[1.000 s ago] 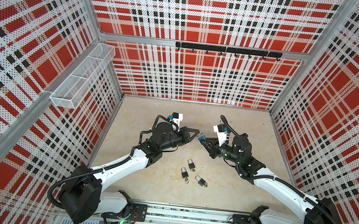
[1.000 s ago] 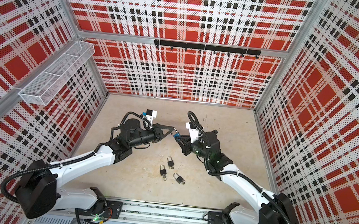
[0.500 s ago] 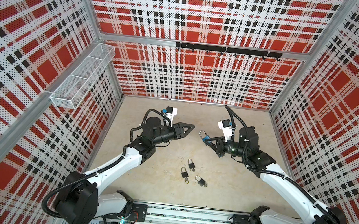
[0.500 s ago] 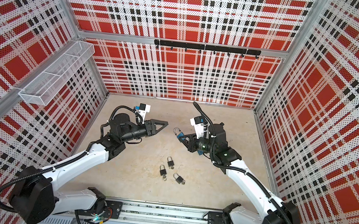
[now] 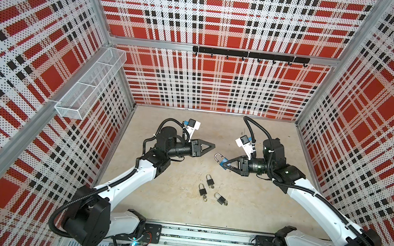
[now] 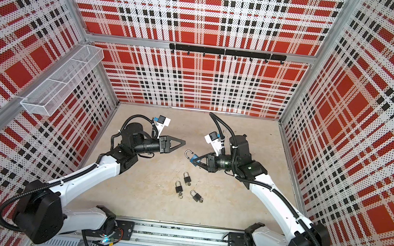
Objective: Lock with the key
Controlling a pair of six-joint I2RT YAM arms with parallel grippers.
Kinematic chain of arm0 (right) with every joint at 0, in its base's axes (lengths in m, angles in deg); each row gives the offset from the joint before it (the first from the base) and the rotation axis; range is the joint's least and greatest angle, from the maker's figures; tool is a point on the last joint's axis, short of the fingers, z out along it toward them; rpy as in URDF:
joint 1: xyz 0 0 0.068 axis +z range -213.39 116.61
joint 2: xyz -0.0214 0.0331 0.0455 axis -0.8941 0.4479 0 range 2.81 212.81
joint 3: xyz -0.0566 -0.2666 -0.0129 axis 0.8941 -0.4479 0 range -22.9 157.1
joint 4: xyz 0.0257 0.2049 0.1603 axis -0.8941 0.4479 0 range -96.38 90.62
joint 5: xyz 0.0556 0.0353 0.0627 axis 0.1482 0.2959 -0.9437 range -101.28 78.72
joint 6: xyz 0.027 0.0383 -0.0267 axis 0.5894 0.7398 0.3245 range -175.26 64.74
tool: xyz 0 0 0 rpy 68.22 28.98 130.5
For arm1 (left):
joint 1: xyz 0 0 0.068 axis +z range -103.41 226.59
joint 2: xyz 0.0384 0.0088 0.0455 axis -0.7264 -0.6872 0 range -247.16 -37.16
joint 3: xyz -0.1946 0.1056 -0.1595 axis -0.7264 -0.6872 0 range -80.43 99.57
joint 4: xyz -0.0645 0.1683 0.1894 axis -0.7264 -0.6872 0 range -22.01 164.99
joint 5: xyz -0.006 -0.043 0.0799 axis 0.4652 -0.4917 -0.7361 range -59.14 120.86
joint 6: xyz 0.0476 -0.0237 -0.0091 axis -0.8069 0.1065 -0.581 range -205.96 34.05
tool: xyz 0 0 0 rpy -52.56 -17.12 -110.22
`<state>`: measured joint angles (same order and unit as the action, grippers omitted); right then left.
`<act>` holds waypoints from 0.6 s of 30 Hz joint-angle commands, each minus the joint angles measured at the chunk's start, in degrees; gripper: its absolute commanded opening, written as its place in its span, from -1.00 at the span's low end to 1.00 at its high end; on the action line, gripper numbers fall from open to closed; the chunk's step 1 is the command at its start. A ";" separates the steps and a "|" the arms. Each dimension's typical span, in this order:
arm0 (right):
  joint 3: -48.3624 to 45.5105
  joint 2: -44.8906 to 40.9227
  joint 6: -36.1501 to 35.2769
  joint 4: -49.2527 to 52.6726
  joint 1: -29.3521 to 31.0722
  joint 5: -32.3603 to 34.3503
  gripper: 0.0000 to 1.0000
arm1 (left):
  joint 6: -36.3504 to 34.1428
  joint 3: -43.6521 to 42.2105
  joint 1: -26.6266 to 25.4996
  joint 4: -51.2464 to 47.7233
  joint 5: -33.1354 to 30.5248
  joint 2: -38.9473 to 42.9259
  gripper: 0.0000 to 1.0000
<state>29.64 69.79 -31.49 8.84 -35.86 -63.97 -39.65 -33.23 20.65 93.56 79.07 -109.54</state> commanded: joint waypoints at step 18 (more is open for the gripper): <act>1.80 1.21 1.28 -3.97 -0.68 -6.90 -1.00 | -0.77 -0.09 -2.73 0.50 6.88 0.49 -0.57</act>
<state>29.64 70.79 -30.12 8.69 -36.43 -69.11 -39.98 -33.23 18.25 93.54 84.66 -109.54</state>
